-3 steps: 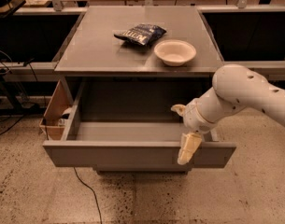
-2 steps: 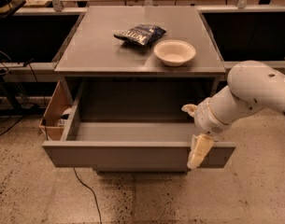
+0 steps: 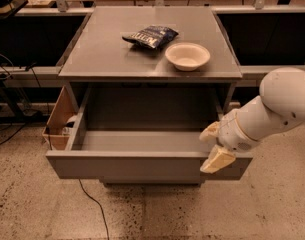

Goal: Close top drawer

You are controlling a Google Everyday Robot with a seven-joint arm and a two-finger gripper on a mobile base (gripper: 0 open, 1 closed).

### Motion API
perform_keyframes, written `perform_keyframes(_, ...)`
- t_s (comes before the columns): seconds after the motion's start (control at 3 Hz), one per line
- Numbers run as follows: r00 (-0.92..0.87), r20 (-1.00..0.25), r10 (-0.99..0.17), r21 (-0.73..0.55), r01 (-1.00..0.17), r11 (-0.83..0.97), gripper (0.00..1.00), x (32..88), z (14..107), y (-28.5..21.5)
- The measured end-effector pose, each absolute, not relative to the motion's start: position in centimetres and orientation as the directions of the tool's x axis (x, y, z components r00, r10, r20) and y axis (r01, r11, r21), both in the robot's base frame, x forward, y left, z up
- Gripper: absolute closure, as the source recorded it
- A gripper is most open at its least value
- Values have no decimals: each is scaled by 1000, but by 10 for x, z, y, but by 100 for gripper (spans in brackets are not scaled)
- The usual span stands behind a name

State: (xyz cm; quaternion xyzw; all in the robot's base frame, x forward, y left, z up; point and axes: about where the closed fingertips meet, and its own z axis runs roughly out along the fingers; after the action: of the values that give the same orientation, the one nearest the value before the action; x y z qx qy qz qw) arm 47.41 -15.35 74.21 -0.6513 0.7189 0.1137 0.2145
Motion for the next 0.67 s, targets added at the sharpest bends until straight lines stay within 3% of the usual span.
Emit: perform_keyframes(0.67, -59, -460, -886, -114, -986, 125, 88, 475, 737, -152)
